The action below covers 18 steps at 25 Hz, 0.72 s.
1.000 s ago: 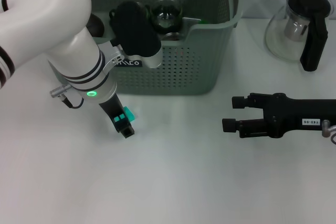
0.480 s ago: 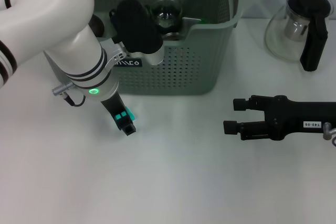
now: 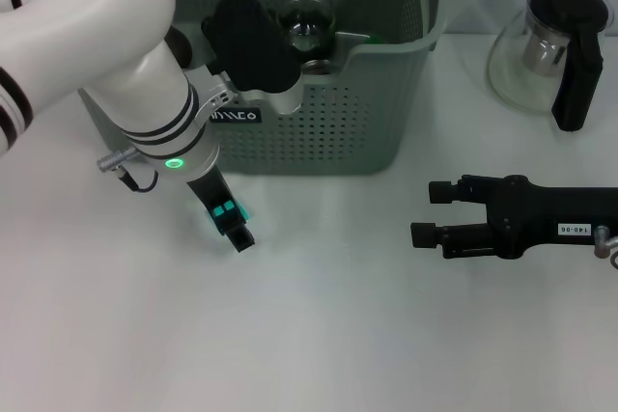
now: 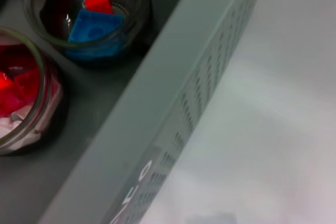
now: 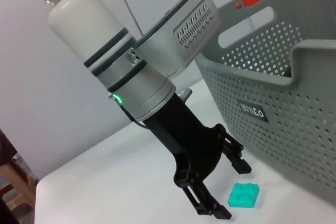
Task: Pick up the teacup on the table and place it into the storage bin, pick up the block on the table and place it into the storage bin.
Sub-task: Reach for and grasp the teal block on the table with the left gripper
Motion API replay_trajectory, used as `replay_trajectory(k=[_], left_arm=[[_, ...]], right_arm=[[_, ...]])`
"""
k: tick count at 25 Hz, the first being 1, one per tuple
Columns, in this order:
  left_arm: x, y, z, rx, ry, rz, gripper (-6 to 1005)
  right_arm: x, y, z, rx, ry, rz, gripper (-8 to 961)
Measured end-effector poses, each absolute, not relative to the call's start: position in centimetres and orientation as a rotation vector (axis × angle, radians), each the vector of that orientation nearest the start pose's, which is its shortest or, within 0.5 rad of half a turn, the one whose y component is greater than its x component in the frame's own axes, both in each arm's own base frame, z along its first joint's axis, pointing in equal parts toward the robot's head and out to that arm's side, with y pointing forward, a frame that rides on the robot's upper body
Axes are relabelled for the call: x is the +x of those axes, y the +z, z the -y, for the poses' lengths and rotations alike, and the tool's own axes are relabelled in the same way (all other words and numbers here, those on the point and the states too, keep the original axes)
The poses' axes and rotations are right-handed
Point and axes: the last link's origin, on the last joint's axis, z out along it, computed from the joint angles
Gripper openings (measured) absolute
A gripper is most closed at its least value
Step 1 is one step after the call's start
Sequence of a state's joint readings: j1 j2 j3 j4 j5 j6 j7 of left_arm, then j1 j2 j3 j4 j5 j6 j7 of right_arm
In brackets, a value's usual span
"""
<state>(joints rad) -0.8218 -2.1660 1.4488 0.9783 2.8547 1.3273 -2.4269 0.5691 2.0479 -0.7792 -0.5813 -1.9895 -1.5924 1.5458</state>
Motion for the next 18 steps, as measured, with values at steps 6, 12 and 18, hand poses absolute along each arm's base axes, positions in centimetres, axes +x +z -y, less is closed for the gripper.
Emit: replay_trajectory(k=[6,12,18], left_arm=[[-18.19,-6.63,-38.55,-2.594,0.846,0.562,859],[-18.15,-6.81,-38.72,-2.592,0.846,0.556,861],[-18.19,-6.91,-38.85,-2.587,0.839,0.551,856]], right_arm=[[25.23,-1.23,-32.63,-2.838,0.714,-0.850,946],[25.32,-1.25,-32.56,-2.837,0.713,-0.847,946],[25.41,-1.33,-32.46,-2.840,0.715,-0.851,946]])
